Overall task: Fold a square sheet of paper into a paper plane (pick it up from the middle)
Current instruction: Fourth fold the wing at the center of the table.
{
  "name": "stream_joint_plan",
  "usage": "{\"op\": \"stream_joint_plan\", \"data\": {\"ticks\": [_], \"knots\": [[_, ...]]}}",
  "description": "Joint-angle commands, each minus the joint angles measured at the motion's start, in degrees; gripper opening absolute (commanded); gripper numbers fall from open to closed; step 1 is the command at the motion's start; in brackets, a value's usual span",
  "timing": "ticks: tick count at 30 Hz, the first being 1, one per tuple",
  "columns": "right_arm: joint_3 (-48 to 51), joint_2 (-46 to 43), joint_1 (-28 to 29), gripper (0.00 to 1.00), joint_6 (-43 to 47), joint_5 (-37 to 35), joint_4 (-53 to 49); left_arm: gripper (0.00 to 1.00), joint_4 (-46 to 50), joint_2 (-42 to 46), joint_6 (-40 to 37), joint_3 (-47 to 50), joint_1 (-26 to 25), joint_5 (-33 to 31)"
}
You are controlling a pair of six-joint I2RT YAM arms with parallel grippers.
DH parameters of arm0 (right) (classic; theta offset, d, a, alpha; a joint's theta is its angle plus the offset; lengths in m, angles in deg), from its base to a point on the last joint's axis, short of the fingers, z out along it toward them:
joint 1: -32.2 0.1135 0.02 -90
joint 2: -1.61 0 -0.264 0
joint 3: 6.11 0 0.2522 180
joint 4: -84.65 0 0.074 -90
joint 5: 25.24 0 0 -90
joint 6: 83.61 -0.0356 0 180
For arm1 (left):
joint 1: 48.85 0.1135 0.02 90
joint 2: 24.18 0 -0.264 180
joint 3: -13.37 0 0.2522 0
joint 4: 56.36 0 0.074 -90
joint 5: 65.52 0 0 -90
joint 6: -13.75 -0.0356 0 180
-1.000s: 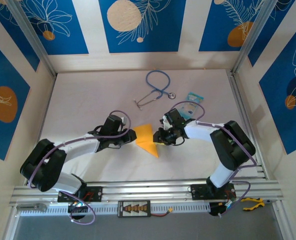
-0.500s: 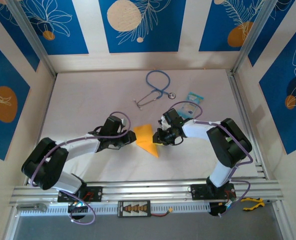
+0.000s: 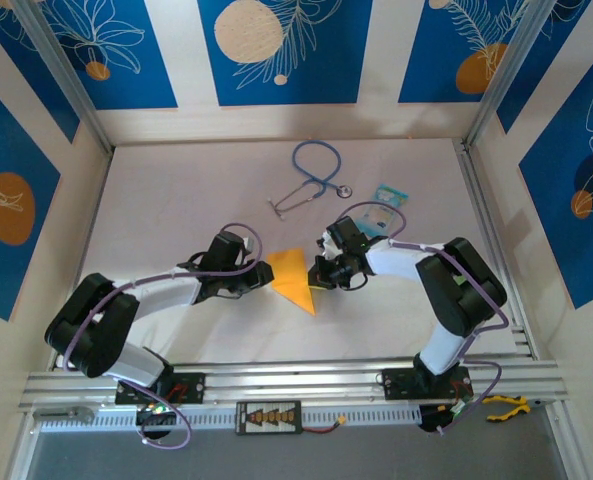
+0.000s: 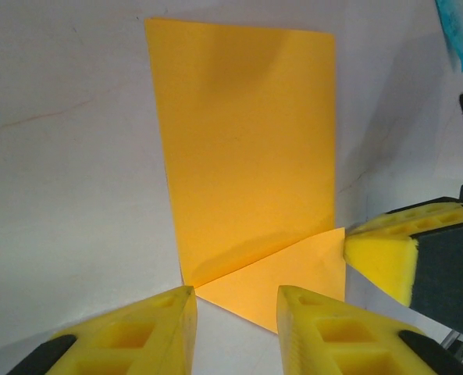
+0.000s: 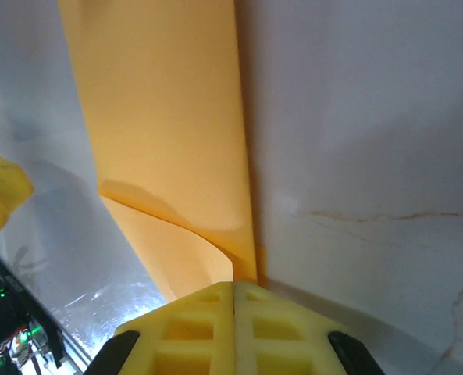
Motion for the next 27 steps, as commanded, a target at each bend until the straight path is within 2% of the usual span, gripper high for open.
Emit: {"op": "stream_joint_plan", "data": {"ticks": [1,17,27], "knots": [[1.4,-3.2,0.2,0.01,-0.1,1.8,0.6,0.32,-1.1,-0.5,0.8,0.7,0.8,0.7],[6.3,-9.8,-1.6,0.0,-3.9,6.3,8.0,0.41,-8.4,-5.5,4.8,1.5,2.0,6.0],[9.4,-11.9,-2.7,0.0,-6.1,9.1,12.7,0.42,-10.9,-8.2,6.4,1.4,2.3,7.5]]}}
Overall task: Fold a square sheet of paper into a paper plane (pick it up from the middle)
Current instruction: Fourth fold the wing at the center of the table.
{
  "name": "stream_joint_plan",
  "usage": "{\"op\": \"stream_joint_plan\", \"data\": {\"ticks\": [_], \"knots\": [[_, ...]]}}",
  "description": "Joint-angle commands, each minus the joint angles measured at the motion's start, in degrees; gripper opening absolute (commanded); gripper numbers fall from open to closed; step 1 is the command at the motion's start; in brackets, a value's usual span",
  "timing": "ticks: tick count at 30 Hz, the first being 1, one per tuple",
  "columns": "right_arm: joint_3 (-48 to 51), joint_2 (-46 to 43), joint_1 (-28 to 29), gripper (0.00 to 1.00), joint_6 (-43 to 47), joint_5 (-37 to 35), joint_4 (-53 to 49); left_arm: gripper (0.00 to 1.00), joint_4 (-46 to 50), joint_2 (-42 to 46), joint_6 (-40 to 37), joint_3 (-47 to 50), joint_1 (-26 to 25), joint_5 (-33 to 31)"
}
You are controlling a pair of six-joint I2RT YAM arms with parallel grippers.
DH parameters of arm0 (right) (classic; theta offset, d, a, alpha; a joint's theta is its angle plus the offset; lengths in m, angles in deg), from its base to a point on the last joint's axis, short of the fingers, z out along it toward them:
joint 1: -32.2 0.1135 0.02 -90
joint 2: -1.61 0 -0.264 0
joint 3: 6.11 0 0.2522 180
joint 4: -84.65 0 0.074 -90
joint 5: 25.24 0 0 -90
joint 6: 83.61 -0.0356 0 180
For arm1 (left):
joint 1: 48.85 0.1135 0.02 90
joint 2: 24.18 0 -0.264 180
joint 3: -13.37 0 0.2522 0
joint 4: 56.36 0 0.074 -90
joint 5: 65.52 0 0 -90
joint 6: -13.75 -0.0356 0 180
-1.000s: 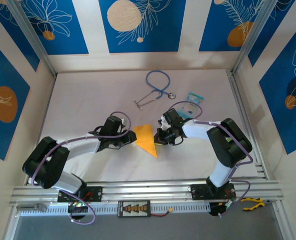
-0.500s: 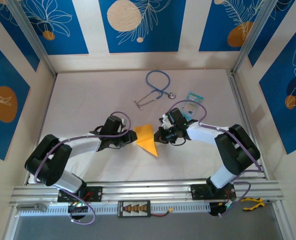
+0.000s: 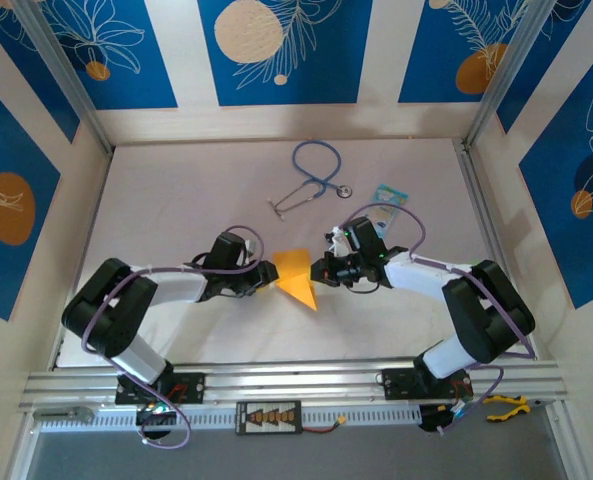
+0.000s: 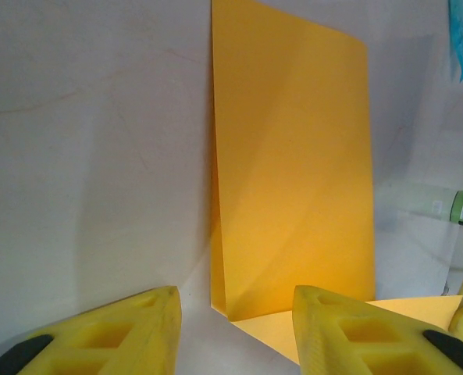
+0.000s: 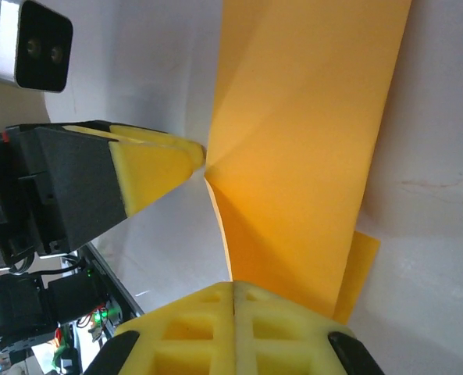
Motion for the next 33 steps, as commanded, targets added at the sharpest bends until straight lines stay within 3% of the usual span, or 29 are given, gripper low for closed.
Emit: {"op": "stream_joint_plan", "data": {"ticks": [1,16,33], "knots": [[1.1,-1.7,-0.3,0.0,-1.1,2.5,1.9,0.42,-2.4,-1.0,1.2,0.5,0.9,2.1],[2.5,-2.4,-1.0,0.0,-2.6,3.9,4.8,0.37,-7.7,-3.6,4.1,0.3,0.8,4.4],[3.3,-2.8,-1.6,0.0,-2.4,4.0,4.8,0.21,-9.7,-3.9,5.1,0.6,0.8,3.9]]}}
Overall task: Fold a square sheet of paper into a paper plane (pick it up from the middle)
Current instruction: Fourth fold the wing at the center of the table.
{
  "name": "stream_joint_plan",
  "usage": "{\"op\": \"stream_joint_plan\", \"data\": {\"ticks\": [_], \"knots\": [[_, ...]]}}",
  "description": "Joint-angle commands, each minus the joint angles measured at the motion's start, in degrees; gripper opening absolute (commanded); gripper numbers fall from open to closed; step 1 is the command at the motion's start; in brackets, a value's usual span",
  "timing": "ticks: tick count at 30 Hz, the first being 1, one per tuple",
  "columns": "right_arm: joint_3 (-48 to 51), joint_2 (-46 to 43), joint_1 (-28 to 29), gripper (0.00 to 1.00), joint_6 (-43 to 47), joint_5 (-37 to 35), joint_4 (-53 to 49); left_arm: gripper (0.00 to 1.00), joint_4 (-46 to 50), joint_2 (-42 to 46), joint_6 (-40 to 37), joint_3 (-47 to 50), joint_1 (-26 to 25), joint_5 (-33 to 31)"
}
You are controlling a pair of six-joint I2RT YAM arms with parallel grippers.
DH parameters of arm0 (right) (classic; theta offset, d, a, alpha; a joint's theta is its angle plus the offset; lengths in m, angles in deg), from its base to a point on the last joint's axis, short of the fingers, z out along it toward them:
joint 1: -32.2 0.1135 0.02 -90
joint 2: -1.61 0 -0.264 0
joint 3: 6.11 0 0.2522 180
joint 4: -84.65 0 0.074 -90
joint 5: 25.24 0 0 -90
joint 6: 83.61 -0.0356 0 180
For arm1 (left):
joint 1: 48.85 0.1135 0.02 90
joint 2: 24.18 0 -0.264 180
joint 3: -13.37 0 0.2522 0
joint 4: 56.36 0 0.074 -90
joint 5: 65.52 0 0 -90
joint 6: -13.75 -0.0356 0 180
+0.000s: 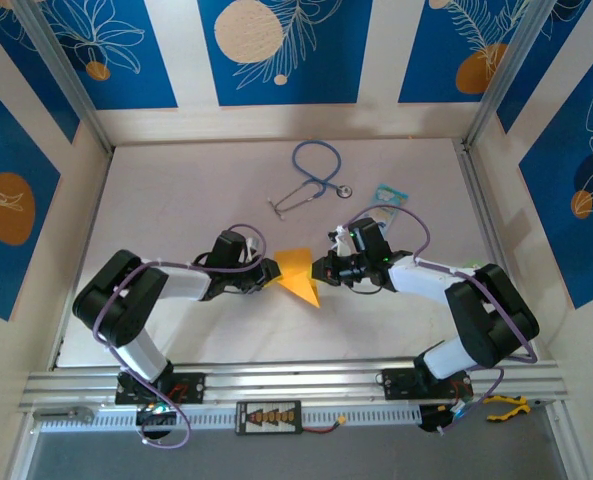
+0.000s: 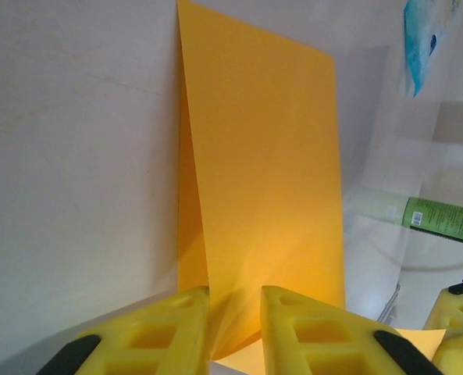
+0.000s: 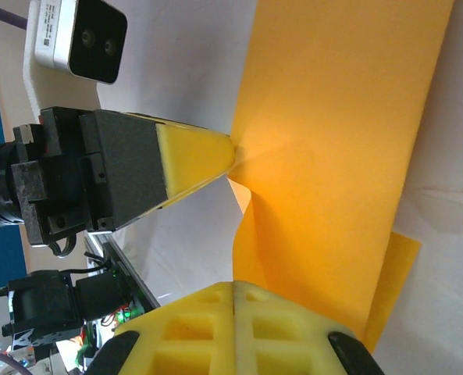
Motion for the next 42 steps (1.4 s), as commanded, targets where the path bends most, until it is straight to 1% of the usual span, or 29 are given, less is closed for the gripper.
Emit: {"op": "stream_joint_plan", "data": {"ticks": [1,4,12,14,17,22,26,29,36,38,39,41,42], "knots": [[0.7,-1.3,-0.3,0.0,0.1,1.2,-0.6,0.2,-0.4,0.7,0.2,0.6,0.3,-0.3],[0.8,-1.2,-0.5,0.0,0.6,0.8,-1.5,0.17,0.3,1.0,-0.3,0.3,0.3,-0.5],[1.2,-1.3,-0.9,0.0,1.8,-0.3,-3.5,0.03,1.2,1.6,-0.5,0.4,0.3,-1.2],[0.8,-1.3,-0.9,0.0,3.0,-1.3,-5.4,0.02,1.0,1.9,-0.4,0.5,0.3,-1.3],[-0.3,-1.5,-0.8,0.05,5.8,-4.2,-10.3,0.0,0.9,3.2,0.2,1.1,0.2,-1.9],[-2.0,-4.0,-0.7,0.18,10.3,-10.0,-18.0,0.0,2.4,7.0,1.5,2.4,-0.1,-5.0],[-1.9,-6.8,-0.4,0.22,11.3,-13.4,-19.8,0.0,3.2,9.9,3.1,3.7,-0.3,-7.6],[-0.9,-9.7,1.0,0.25,11.7,-16.7,-18.6,0.0,3.3,11.1,4.3,3.7,-0.9,-9.1],[5.7,-18.7,7.2,0.37,16.4,-31.3,-8.0,0.0,3.2,11.8,7.0,2.9,-4.1,-13.3],[7.6,-21.4,8.2,0.37,17.8,-34.1,-5.2,0.0,2.7,11.4,7.9,2.7,-5.1,-14.1],[8.9,-22.9,8.8,0.4,18.7,-35.4,-3.4,0.0,2.1,11.2,8.3,2.6,-5.6,-14.6],[11.5,-25.5,9.5,0.55,20.3,-37.1,-0.3,0.0,2.0,10.9,9.0,2.3,-6.6,-15.6],[12.7,-26.6,9.6,0.58,21.8,-37.2,0.8,0.0,2.0,10.8,9.2,2.1,-7.1,-16.1]]}}
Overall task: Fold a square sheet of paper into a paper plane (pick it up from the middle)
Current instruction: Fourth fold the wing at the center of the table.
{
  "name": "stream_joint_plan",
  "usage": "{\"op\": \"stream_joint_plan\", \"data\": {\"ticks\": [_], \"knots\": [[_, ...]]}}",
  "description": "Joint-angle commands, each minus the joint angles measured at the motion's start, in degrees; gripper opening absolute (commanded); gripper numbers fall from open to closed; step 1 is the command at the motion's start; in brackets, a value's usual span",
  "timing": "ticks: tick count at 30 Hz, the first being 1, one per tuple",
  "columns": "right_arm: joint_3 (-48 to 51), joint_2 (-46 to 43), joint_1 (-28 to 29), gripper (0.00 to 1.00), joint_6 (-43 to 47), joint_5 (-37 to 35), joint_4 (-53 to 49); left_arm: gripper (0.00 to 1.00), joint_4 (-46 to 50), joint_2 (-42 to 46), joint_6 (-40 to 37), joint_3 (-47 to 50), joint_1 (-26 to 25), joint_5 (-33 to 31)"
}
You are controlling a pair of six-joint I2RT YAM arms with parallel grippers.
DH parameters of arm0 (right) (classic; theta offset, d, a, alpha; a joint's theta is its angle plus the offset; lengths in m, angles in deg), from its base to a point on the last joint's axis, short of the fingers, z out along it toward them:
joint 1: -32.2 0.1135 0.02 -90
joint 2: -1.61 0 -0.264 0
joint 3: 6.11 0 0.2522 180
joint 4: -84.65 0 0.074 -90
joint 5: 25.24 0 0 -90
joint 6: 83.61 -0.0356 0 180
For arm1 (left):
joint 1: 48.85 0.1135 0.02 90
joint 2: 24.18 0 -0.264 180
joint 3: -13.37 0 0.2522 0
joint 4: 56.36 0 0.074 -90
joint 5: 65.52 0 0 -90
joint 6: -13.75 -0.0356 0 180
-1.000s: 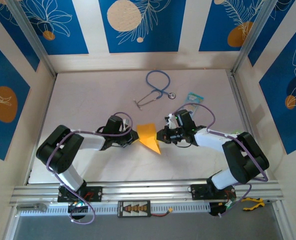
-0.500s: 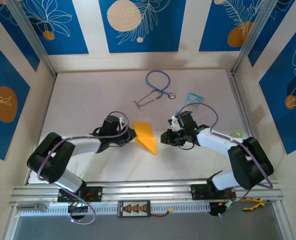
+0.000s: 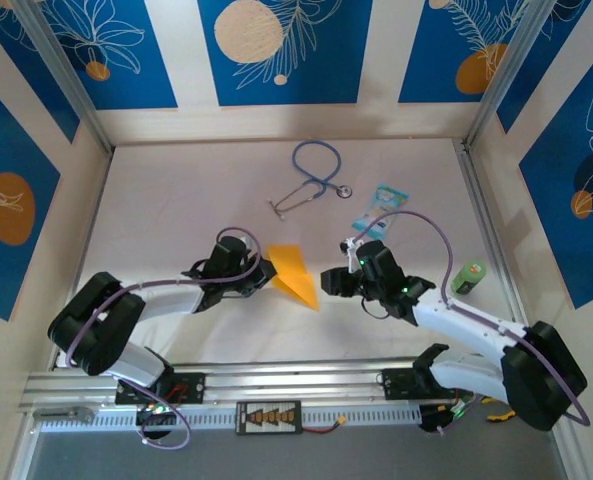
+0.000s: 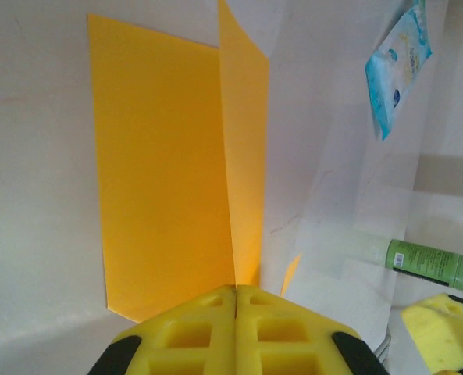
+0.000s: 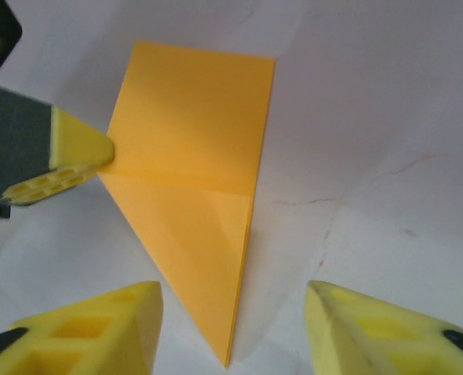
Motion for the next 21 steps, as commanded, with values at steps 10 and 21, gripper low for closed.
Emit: {"op": "stream_joint_plan", "data": {"ticks": [10,21], "knots": [[3.1,-7.7,0.1,0.51,5.2,-4.6,-0.9,0.0,-0.9,-0.1,3.1,-2.0,-5.0,-7.4],[5.4,-7.0,-1.0,0.48,4.8,4.0,2.6,0.0,-0.2,0.3,2.4,-2.1,-4.9,-7.5]]}}
